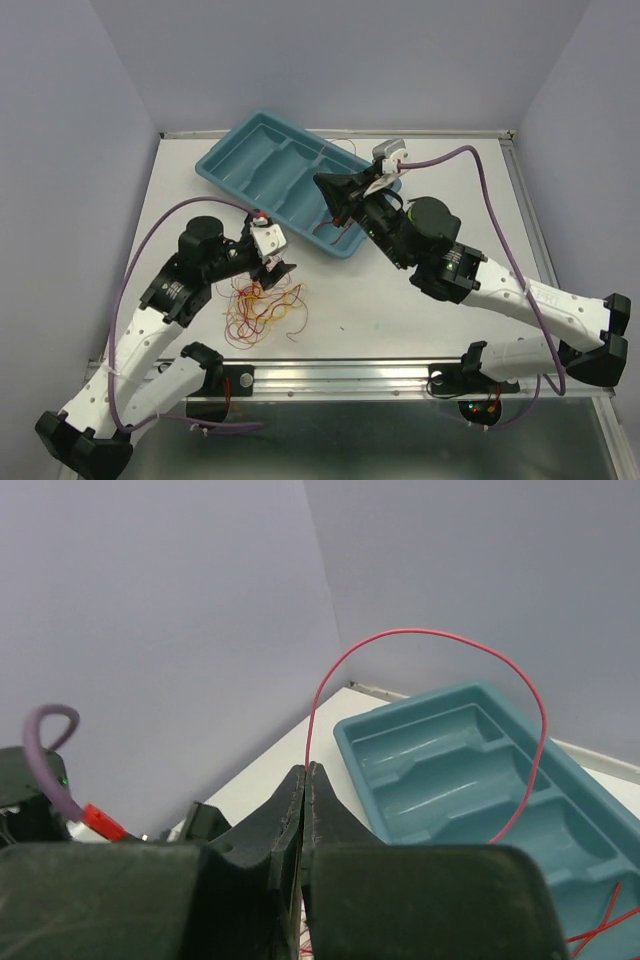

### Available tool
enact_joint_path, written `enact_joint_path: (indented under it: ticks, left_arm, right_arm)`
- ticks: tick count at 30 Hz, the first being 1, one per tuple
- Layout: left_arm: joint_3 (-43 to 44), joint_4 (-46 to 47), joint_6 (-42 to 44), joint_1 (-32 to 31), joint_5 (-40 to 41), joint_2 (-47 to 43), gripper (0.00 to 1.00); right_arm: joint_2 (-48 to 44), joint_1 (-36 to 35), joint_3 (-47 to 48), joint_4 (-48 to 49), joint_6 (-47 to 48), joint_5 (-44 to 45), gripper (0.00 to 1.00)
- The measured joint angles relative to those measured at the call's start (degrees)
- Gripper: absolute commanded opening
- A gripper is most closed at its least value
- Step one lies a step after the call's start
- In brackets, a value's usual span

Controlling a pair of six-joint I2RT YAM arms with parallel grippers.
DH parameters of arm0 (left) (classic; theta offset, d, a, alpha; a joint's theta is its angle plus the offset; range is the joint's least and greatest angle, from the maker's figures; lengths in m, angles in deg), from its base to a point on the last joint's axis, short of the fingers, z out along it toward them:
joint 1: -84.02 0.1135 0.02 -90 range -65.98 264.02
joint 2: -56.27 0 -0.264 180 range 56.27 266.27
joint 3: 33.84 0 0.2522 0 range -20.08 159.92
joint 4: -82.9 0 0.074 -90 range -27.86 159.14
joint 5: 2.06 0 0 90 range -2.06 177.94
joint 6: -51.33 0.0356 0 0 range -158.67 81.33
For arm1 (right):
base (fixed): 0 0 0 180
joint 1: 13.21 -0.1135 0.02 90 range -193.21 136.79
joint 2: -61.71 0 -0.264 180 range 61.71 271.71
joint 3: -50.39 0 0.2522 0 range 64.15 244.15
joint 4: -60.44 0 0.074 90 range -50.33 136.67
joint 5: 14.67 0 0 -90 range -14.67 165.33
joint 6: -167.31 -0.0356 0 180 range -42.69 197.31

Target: Untangle the cables

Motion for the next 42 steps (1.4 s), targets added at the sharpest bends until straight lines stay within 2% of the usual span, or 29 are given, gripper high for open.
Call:
enact_joint_path:
  ticks: [4, 6, 7, 9, 14, 18, 21, 25, 29, 32, 35, 42]
  left_arm:
    - [-3.6, 3.9, 0.2, 0.0, -1.5, 2.8, 0.62]
    - [-4.0, 5.6, 0.4, 0.0, -1.5, 5.4, 0.42]
    - [-4.2, 6.4, 0.9, 0.0, -1.4, 6.6, 0.23]
    - [-4.7, 8.1, 1.4, 0.0, -0.9, 9.3, 0.01]
    - [-5.0, 11.0, 1.4, 0.0, 1.9, 14.2, 0.00]
    - [-1.2, 7.2, 1.6, 0.0, 6.0, 13.9, 0.00]
    - [8.7, 2.9, 1.7, 0.0, 9.6, 14.0, 0.00]
    - [31.7, 0.3, 1.6, 0.0, 13.6, 17.9, 0.00]
    - [49.6, -0.7, 1.0, 0.0, 15.8, 23.8, 0.00]
    - [57.5, -0.6, 0.6, 0.0, 17.9, 27.8, 0.00]
    - [59.4, 0.9, 0.3, 0.0, 19.7, 30.8, 0.00]
    - [53.6, 8.8, 0.2, 0.2, 24.3, 37.6, 0.00]
  right_arm:
    - [0.7, 0.0, 2.6, -1.0, 0.0, 1.1, 0.01]
    - [1.0, 0.0, 3.7, -1.4, 0.0, 1.4, 0.01]
    - [1.2, 0.0, 4.4, -1.6, 0.0, 1.6, 0.01]
    - [1.4, 0.0, 5.1, -1.9, 0.0, 1.8, 0.01]
    - [1.4, 0.0, 6.0, -3.3, 0.1, 3.6, 0.01]
    - [1.4, 0.0, 6.0, -3.6, 0.9, 7.5, 0.01]
    - [1.6, 0.2, 5.8, -3.5, 1.8, 10.0, 0.01]
    - [2.7, 3.8, 4.4, -3.3, 1.3, 9.9, 0.01]
    - [6.6, 10.3, 4.3, -3.5, -1.7, 5.0, 0.01]
    - [10.0, 14.4, 4.4, -3.7, -3.8, 2.1, 0.01]
    - [13.8, 16.5, 4.9, -3.2, -6.1, -1.0, 0.01]
    - [22.3, 20.4, 7.1, -3.3, -9.1, -6.8, 0.01]
